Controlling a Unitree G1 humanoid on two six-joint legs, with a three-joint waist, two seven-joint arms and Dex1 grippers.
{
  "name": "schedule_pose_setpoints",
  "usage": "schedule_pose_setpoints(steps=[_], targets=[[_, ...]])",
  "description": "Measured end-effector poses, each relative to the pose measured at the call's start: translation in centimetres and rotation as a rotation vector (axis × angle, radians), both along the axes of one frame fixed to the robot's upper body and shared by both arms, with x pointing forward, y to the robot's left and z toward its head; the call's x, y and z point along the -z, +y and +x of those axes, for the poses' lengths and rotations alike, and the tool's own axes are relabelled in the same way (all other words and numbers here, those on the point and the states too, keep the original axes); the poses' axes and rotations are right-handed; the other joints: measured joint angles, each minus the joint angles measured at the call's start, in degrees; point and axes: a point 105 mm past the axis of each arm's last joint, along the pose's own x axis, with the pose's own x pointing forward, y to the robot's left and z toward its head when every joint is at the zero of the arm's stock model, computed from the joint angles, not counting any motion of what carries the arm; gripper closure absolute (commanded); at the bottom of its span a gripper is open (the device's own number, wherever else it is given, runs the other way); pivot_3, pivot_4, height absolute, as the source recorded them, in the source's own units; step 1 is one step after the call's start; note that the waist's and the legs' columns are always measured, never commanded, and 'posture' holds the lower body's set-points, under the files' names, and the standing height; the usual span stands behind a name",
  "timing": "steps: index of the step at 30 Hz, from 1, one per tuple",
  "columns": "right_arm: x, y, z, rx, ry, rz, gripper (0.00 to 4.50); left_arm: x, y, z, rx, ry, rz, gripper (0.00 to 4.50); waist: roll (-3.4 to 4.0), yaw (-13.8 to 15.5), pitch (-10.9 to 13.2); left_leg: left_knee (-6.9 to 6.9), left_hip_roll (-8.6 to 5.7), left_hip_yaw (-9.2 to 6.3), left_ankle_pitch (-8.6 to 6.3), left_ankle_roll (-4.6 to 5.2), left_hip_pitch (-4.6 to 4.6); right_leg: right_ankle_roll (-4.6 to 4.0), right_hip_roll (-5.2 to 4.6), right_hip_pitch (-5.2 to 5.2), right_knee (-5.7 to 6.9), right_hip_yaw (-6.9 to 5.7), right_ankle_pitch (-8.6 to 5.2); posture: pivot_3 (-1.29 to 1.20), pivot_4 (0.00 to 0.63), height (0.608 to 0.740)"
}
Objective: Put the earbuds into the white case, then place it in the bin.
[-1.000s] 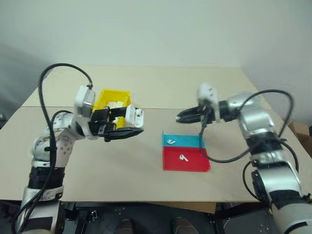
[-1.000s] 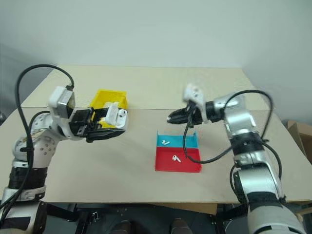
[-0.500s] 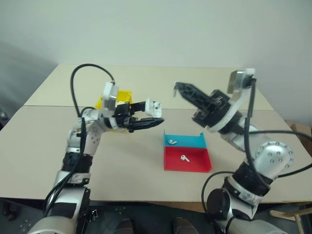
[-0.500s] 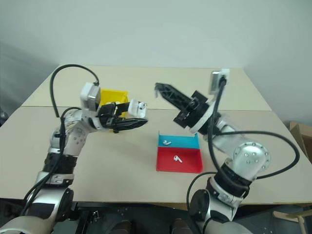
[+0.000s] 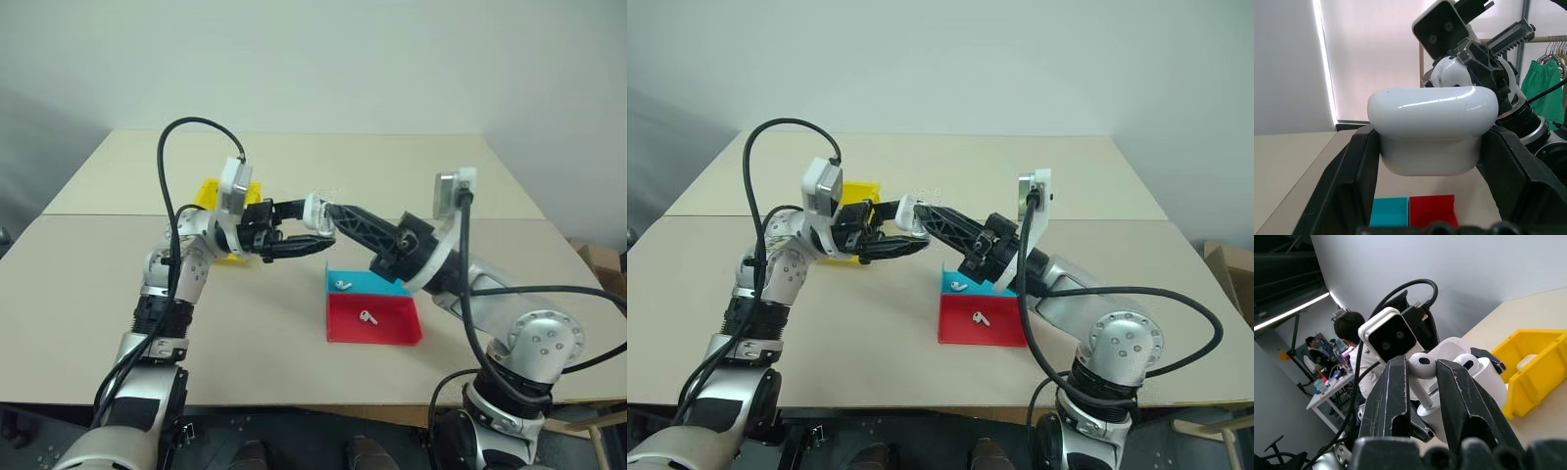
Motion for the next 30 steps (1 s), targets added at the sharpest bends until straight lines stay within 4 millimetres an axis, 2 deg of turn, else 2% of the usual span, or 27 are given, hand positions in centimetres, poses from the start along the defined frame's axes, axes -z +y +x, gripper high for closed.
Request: schedule_pose_setpoints(steps=[13, 30], targets=[[0.2, 1.0, -0.3, -0.013, -0.045, -0.032, 3.87, 0.1, 0.2, 0.1, -0.008, 0.0, 0.012, 1.71, 0.0, 0.14, 0.0, 0.0, 0.0, -0.01, 0.0, 0.0, 0.0, 0.0, 0.01, 0.0, -0.02, -0.01, 0.0, 0.0, 0.15, 0.74], [0.3, 0.7, 0.2, 0.02, -0.057, -0.05, 3.87, 0.1, 0.2, 0.0, -0.002, -0.004, 0.013, 1.71, -0.01, 0.47, 0.0, 0.0, 0.0, -0.02, 0.0, 0.0, -0.01, 0.0, 0.01, 0.01, -0.03, -0.01, 0.0, 0.0, 0.15, 0.74]])
